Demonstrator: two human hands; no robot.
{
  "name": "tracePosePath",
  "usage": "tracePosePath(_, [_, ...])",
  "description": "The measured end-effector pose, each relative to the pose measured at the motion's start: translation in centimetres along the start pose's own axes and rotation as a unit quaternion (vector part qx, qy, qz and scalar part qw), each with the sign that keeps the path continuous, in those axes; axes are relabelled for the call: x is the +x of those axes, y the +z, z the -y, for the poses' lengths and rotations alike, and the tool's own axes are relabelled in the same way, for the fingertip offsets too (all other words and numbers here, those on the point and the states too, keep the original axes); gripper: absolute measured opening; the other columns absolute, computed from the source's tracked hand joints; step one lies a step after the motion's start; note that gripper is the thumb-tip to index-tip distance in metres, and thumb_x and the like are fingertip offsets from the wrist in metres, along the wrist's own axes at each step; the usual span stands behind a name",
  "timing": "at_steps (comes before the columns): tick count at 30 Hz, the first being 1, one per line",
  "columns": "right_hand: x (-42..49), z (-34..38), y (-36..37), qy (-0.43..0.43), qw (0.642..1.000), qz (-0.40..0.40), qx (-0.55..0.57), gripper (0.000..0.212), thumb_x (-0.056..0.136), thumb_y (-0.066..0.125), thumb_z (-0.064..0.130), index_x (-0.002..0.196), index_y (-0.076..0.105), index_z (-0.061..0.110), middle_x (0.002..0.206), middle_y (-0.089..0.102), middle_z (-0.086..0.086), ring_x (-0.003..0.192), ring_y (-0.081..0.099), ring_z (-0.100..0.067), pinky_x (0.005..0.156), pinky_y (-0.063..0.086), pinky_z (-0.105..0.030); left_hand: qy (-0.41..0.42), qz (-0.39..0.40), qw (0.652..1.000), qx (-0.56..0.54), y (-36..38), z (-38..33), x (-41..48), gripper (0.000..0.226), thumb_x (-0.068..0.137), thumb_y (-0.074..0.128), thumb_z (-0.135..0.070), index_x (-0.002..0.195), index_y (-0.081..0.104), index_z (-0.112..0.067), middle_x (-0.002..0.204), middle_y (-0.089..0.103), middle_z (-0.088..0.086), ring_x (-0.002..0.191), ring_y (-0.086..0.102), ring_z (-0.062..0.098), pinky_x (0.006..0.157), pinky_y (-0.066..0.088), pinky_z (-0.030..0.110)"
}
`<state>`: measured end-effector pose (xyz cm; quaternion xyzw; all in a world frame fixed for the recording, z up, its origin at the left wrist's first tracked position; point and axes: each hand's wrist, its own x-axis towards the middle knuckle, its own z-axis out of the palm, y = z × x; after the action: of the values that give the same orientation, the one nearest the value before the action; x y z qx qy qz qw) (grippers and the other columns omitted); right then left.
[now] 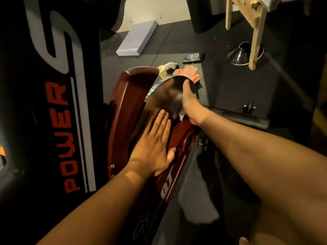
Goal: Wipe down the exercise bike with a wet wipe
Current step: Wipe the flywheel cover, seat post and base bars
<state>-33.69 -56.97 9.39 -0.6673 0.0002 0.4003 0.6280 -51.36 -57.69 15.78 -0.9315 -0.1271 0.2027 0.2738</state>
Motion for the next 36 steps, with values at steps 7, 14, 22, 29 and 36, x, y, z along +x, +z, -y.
tracePosePath(7, [2.0,0.9,-4.6,-0.141,0.989,-0.01,-0.042,0.025,0.086,0.055,0.032,0.08,0.067,0.011,0.074,0.065,-0.002,0.072,0.061,-0.021,0.065,0.048,-0.031,-0.015,-0.034,0.999,-0.027,0.4,-0.7,1.9,0.077,0.1,0.007,-0.055,0.153,-0.013,-0.003,0.16,-0.021,0.019,0.145,-0.031,0.034,0.109,-0.032,0.048])
tracePosePath(14, [4.6,-6.1,-3.6,-0.093,0.956,-0.041,-0.276,0.026,0.085,0.057,0.005,0.103,0.076,0.01,0.109,0.071,-0.011,0.109,0.062,-0.028,0.089,0.047,-0.022,0.091,-0.015,0.996,-0.023,1.2,-0.8,2.9,0.072,0.1,0.011,-0.053,0.157,-0.005,-0.011,0.164,-0.014,0.012,0.147,-0.026,0.031,0.114,-0.024,0.052])
tracePosePath(22, [6.1,-1.8,-4.3,0.034,0.965,0.055,0.253,0.02,0.083,0.053,-0.011,0.087,0.065,0.004,0.07,0.062,-0.007,0.06,0.06,-0.014,0.049,0.05,-0.02,0.088,-0.018,0.996,-0.009,1.6,-1.0,3.1,0.074,0.1,0.008,-0.055,0.157,-0.004,-0.009,0.164,-0.013,0.013,0.147,-0.028,0.033,0.115,-0.023,0.054])
tracePosePath(29, [7.5,-7.3,-3.4,0.095,0.987,0.131,-0.02,0.022,0.091,0.052,0.005,0.11,0.063,0.007,0.108,0.062,-0.009,0.099,0.058,-0.024,0.078,0.05,-0.032,0.094,-0.038,0.994,-0.032,1.8,-0.7,3.1,0.075,0.1,0.007,-0.057,0.157,-0.001,-0.009,0.164,-0.009,0.012,0.148,-0.024,0.031,0.115,-0.024,0.053])
tracePosePath(36, [11.0,-5.0,-4.5,-0.007,0.998,0.011,-0.065,0.021,0.096,0.044,0.005,0.096,0.065,0.01,0.091,0.067,-0.012,0.092,0.064,-0.028,0.072,0.05,-0.034,0.11,-0.04,0.992,-0.037,2.3,-0.7,3.5,0.075,0.098,0.016,-0.056,0.156,0.018,-0.008,0.164,0.008,0.014,0.151,-0.009,0.035,0.118,-0.016,0.055])
